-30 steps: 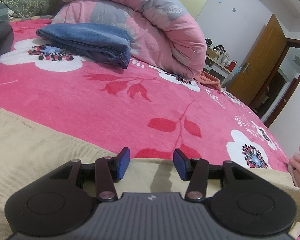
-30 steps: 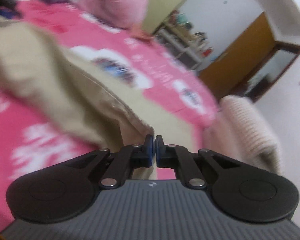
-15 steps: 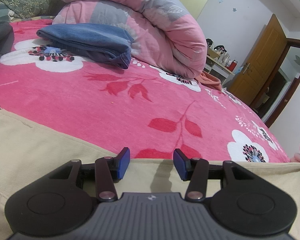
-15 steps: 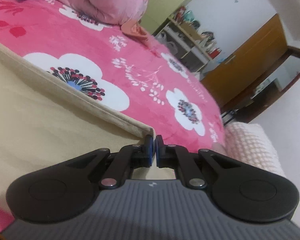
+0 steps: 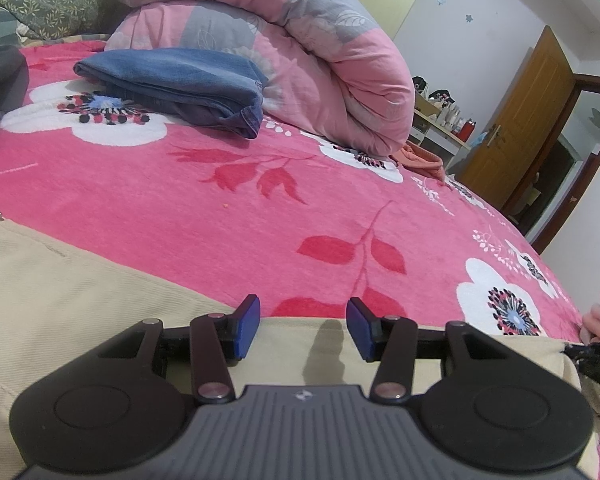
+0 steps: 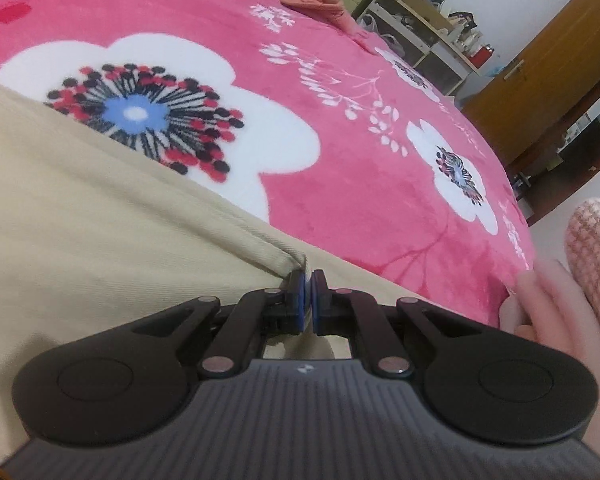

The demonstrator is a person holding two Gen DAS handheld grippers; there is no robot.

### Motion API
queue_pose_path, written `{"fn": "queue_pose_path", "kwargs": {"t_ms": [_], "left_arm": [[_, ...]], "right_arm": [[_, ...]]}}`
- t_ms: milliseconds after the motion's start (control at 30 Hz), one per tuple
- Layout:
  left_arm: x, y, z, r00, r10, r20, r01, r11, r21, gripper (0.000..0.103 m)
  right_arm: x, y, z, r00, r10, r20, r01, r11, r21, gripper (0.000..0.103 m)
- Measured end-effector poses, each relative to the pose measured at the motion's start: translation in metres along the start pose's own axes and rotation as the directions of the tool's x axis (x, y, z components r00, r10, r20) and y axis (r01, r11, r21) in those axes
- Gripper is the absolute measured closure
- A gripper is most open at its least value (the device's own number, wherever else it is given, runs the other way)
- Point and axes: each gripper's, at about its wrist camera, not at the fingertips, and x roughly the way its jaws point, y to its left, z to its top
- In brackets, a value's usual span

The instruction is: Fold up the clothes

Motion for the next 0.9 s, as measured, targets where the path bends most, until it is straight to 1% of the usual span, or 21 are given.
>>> {"fn": "queue_pose_path", "kwargs": {"t_ms": [100,167,300,400,567,800,833,900], "left_arm": [[0.0,0.0,0.0,1.0,0.001,0.001,-0.001,1.0,-0.001,0.054],[0.0,0.0,0.0,1.0,0.002,0.001,-0.002,1.0,0.0,0.054],[0.0,0.001,0.0,1.0,0.003,0.001,-0.003,1.0,-0.002,0.054],[0.0,0.001,0.0,1.0,0.004,0.001,-0.004,1.0,-0.001,0.054],[0.0,0.001,0.0,1.0,0.004,0.001,-0.004,1.0,-0.001,0.054],[0.0,0.001,0.0,1.0,0.003,-0.001,-0.003,1.0,-0.001,0.054],[0.0,0.001,0.0,1.0,0.003,-0.001,-0.003,1.0,-0.001,0.054],[0.0,0.001,0.0,1.0,0.004,-0.002,-0.004,1.0,0.001,0.053]], "right_arm": [[-0.011,-0.006,0.003,1.0,-0.008,0.031,0.007,1.0,0.012,0.101],[-0.014,-0.012,0.005,0.999,0.007,0.036,-0.008,1.0,0.029,0.101],[-0.012,-0.012,0.011,0.999,-0.004,0.05,0.004,1.0,0.009,0.101],[-0.012,-0.015,0.016,0.998,-0.002,0.061,0.0,1.0,0.031,0.101],[-0.001,-0.013,0.015,0.999,0.016,0.032,-0.017,1.0,0.026,0.101],[0.017,-0.013,0.009,0.998,0.06,-0.005,-0.06,0.996,0.064,0.101],[0.017,-0.015,0.011,0.998,0.067,-0.009,-0.067,0.996,0.067,0.099],[0.011,-0.018,0.015,0.996,0.087,-0.019,-0.086,0.995,0.055,0.092]]}}
